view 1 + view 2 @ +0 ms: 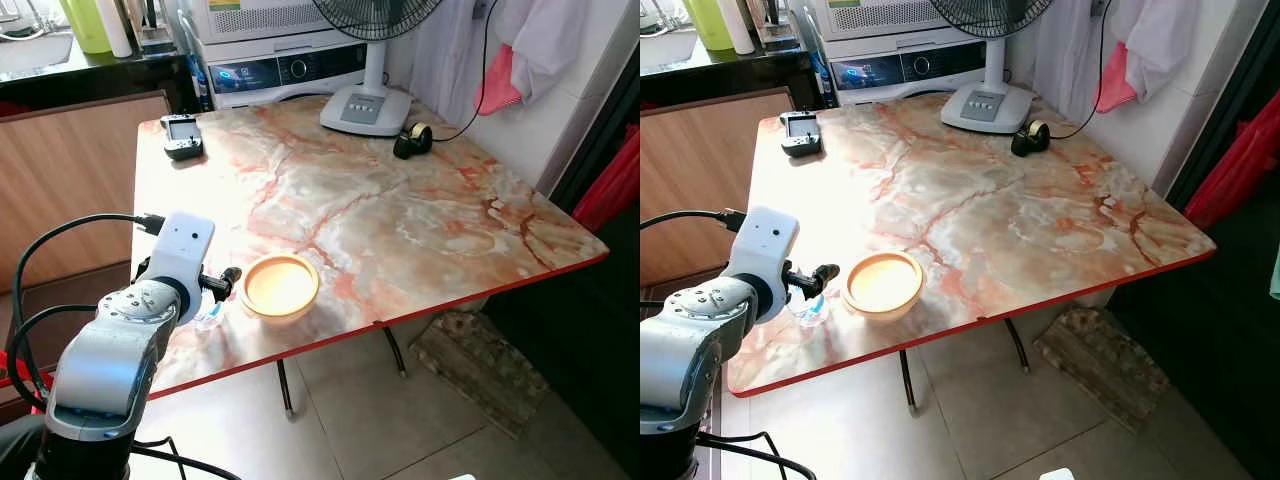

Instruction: Restocking fridge

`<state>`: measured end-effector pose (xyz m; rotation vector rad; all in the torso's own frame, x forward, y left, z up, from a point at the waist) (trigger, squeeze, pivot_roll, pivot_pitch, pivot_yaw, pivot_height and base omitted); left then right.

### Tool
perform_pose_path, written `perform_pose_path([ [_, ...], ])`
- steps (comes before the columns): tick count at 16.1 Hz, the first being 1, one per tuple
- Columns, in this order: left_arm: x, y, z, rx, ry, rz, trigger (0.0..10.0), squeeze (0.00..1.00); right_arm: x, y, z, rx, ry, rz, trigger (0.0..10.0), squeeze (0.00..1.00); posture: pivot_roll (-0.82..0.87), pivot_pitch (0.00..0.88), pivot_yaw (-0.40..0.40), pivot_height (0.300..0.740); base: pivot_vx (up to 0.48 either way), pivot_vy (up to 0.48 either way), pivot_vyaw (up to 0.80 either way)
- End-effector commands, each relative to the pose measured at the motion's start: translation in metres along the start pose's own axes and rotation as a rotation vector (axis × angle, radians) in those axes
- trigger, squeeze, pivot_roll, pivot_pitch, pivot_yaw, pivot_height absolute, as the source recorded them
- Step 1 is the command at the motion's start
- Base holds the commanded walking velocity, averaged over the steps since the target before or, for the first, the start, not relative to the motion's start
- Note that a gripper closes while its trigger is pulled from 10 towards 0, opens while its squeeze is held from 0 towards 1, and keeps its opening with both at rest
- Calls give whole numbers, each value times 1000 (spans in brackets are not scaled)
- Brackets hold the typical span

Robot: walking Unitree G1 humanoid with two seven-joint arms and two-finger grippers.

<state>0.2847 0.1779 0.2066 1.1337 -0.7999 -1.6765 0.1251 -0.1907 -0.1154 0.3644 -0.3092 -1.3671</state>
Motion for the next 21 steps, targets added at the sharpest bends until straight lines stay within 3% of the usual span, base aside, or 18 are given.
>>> perform_pose_path([
  [1,-4,-1,1,-13,21,7,10000,0,0,-10,2,-36,5,11,10000,0,136,22,-10,740,0,0,0],
  [8,-18,-8,5,-29,93,28,10000,0,3,-9,2,-39,4,23,10000,0,136,26,-23,740,0,0,0],
  [13,-10,-14,0,-30,78,56,10000,0,4,-10,2,-40,1,30,10000,0,129,28,-28,740,0,0,0],
  [21,-11,-13,0,-15,88,71,10000,0,5,-10,3,-42,2,35,10000,0,124,31,-29,740,0,0,0],
])
Point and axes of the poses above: a point about 5 cm out from each wrist's last joint towards the gripper, its own z axis pointing back from the gripper into the wrist, its own y axis along the axis of the wrist's last joint, x = y × z, the point moved 1 cm from there along -z, pointing out of the wrist towards the gripper, and after that the axes turned 2 degrees about -z, right-handed, at the moved point
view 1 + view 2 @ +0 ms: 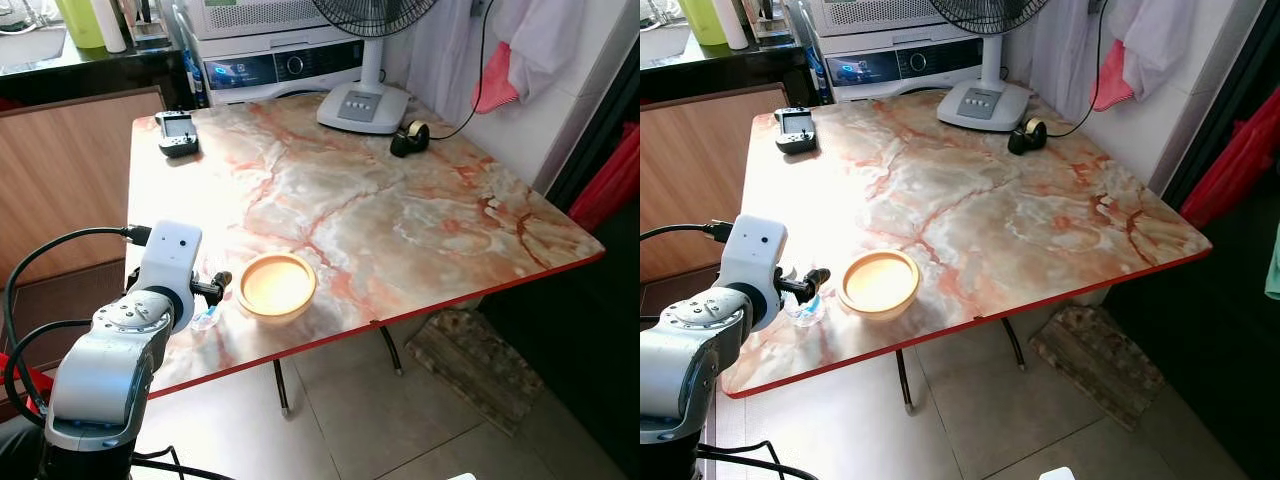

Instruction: Restocking fridge

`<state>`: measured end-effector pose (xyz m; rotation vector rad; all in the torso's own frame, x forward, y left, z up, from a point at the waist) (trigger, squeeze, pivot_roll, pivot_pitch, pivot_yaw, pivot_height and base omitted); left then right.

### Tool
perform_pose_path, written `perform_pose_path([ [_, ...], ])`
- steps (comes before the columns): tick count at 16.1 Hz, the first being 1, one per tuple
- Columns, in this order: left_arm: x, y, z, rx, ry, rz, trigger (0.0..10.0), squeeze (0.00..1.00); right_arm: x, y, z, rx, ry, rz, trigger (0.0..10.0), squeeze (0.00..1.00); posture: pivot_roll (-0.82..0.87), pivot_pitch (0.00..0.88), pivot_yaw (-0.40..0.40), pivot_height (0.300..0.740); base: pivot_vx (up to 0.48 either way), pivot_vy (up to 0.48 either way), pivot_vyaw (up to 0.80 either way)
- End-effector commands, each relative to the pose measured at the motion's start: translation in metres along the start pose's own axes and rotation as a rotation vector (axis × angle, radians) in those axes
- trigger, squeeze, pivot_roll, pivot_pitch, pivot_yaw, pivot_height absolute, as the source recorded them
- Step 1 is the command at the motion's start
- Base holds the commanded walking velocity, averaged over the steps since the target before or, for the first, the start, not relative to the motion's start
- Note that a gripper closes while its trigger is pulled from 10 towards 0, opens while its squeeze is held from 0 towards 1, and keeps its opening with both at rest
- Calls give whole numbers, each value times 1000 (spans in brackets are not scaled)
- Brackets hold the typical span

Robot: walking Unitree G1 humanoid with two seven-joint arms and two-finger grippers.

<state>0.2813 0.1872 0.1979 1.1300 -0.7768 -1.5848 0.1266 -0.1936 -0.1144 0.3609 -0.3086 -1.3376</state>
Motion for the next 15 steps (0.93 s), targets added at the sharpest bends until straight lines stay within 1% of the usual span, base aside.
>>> perform_pose_path([
  [1,-5,-1,0,1,29,6,10000,0,1,-11,2,-41,-2,6,10000,0,123,31,-28,740,0,0,0],
  [7,-6,-4,-1,-9,37,11,10000,0,1,-11,2,-41,0,7,10000,0,124,33,-30,740,0,0,0],
  [8,-6,-5,-1,-11,36,13,9294,0,1,-11,2,-42,0,7,10000,0,124,33,-30,740,0,0,0],
  [9,-6,-7,-2,-17,34,17,9451,0,1,-11,2,-42,1,7,10000,0,124,33,-30,740,0,0,0],
  [11,-4,-8,-2,-23,27,28,9373,0,2,-11,2,-42,1,9,10000,0,122,33,-32,740,0,0,0],
  [12,-4,-9,-2,-24,25,30,8510,0,2,-11,2,-42,1,9,10000,0,122,36,-33,740,0,0,0],
  [13,-4,-9,-2,-25,28,31,8627,0,2,-12,2,-42,1,9,10000,0,122,36,-33,740,0,0,0],
  [14,-4,-9,-2,-24,29,30,8353,0,2,-12,2,-42,1,10,10000,0,122,37,-34,740,0,0,0],
  [15,-4,-9,-2,-23,29,31,6902,0,2,-12,2,-42,1,10,10000,0,122,37,-34,740,0,0,0],
])
Point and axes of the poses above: a point about 5 cm out from each wrist's last joint towards the gripper, its own z axis pointing back from the gripper into the wrist, its own y axis along the axis of the wrist's last joint, x = y × z, the point moved 1 cm from there along -z, pointing out of the wrist towards the gripper, and after that the axes turned 2 degrees about -z, right-handed, at the moved point
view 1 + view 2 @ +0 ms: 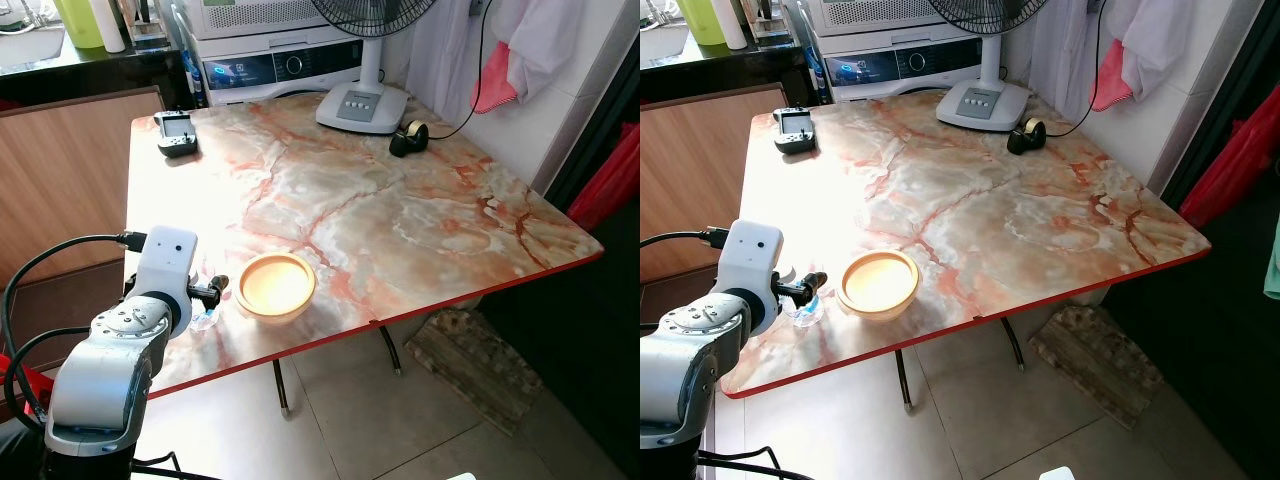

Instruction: Restocking fridge

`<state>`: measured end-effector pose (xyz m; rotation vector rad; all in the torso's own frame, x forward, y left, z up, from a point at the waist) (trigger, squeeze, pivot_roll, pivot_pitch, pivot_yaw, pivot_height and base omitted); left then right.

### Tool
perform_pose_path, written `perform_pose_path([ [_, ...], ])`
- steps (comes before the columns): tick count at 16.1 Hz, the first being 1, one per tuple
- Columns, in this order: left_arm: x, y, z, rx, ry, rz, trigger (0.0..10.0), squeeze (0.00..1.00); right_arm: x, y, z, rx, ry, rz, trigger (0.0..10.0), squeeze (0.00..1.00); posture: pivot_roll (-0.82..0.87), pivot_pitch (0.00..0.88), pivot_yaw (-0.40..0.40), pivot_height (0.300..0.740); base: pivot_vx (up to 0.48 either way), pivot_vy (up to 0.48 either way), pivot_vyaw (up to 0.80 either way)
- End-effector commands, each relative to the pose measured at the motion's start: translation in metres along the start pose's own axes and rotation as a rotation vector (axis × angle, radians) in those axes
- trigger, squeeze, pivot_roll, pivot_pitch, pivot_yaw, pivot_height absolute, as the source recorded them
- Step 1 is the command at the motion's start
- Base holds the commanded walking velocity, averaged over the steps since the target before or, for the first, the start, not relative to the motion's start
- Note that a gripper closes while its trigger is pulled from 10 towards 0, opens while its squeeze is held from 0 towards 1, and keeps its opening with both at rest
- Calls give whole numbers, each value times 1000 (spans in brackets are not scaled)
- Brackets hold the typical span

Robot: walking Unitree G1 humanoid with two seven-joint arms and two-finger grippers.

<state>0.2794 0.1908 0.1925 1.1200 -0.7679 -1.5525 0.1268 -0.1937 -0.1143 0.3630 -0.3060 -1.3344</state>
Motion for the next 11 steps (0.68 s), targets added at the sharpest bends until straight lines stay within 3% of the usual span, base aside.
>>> perform_pose_path([
  [1,-2,-2,-1,-9,13,4,2863,0,2,-12,2,-43,-3,7,10000,0,122,37,-34,740,0,0,0],
  [2,-2,-2,-1,-8,14,4,2549,0,2,-12,2,-43,-3,8,10000,0,122,37,-34,740,0,0,0],
  [4,-2,-2,-1,-7,13,3,3647,0,2,-12,2,-43,-1,9,10000,0,122,39,-35,740,0,0,0],
  [5,-2,-2,-1,-7,13,2,9020,0,2,-12,2,-43,-1,9,10000,0,121,38,-36,740,0,0,0],
  [6,-2,-2,-1,-7,13,3,10000,0,2,-12,2,-44,-1,9,10000,0,120,39,-36,740,0,0,0],
  [11,-3,0,-2,5,19,-3,10000,0,2,-12,2,-44,0,12,10000,0,120,40,-36,740,0,0,0],
])
Point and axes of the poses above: a point about 5 cm out from each wrist's last joint towards the gripper, its own z axis pointing back from the gripper into the wrist, its own y axis along the axis of the wrist's last joint, x = y × z, the point moved 1 cm from there along -z, pointing out of the wrist towards the gripper, and after that the axes turned 2 degrees about -z, right-handed, at the moved point
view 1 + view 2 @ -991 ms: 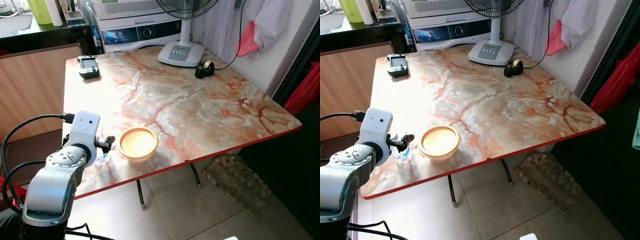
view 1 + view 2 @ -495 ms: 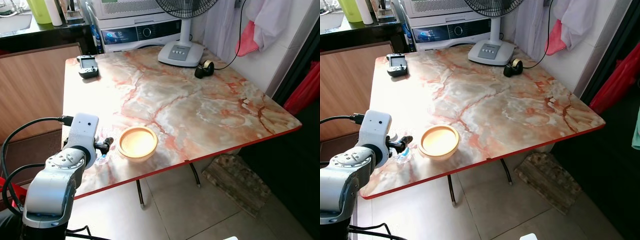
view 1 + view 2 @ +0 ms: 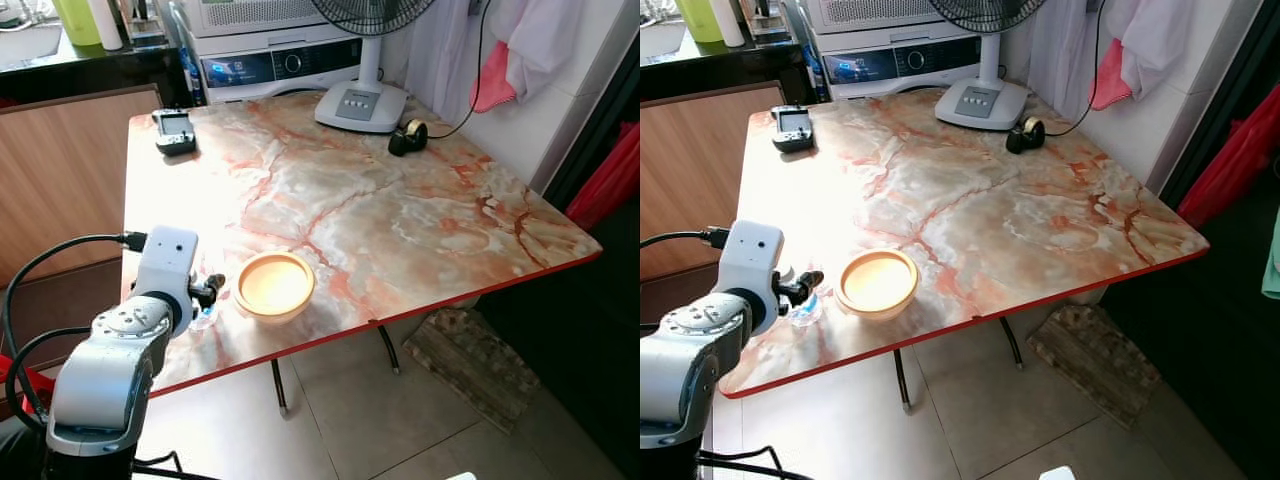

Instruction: Restocking fridge

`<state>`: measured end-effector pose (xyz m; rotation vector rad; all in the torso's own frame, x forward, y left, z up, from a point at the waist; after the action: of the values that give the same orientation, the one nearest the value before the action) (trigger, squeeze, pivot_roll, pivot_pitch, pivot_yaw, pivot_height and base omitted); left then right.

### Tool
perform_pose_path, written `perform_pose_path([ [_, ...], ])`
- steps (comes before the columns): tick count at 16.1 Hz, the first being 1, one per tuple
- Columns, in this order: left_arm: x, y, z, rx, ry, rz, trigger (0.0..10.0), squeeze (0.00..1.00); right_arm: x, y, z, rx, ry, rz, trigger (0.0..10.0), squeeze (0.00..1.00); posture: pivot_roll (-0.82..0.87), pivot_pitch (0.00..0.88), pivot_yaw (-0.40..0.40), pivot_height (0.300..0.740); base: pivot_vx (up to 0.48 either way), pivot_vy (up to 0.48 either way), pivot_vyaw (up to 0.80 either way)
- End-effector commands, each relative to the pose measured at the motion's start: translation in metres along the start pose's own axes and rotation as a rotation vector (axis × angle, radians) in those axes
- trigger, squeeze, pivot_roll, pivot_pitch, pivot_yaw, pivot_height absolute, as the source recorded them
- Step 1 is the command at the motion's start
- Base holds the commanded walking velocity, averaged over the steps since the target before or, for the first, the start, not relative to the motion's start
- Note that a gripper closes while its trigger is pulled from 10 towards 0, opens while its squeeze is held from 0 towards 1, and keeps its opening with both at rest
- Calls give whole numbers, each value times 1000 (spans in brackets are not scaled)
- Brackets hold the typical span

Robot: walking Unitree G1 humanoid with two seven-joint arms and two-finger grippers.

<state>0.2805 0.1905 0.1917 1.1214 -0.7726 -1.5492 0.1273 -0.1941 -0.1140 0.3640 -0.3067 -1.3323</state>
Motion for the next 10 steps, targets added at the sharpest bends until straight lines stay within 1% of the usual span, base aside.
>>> perform_pose_path([
  [1,-4,1,-2,5,22,-6,10000,0,2,-13,2,-45,0,11,10000,0,120,40,-36,740,0,0,0],
  [6,-7,2,-3,11,33,-7,10000,0,2,-13,3,-45,-1,9,10000,0,117,41,-35,740,0,0,0],
  [7,-9,3,-5,18,39,-11,8510,0,3,-13,3,-45,-2,9,10000,0,115,40,-36,740,0,0,0],
  [8,-9,4,-5,21,39,-12,6000,0,3,-13,3,-45,-2,9,10000,0,114,41,-37,740,0,0,0],
  [9,-8,4,-5,23,39,-12,980,0,3,-13,3,-46,-3,10,10000,0,115,42,-37,740,0,0,0],
  [10,-8,4,-5,24,38,-13,0,0,3,-13,3,-45,-3,11,10000,0,115,43,-39,740,0,0,0],
])
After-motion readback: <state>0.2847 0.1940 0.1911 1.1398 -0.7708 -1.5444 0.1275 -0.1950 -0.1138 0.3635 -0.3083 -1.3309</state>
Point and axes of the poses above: a point about 5 cm out from each wrist's last joint towards the gripper, its own z axis pointing back from the gripper into the wrist, its own y axis along the axis of the wrist's last joint, x = y × z, the point moved 1 cm from there along -z, pointing out of the wrist towards the gripper, and after that the axes turned 2 degrees about -z, right-handed, at the moved point
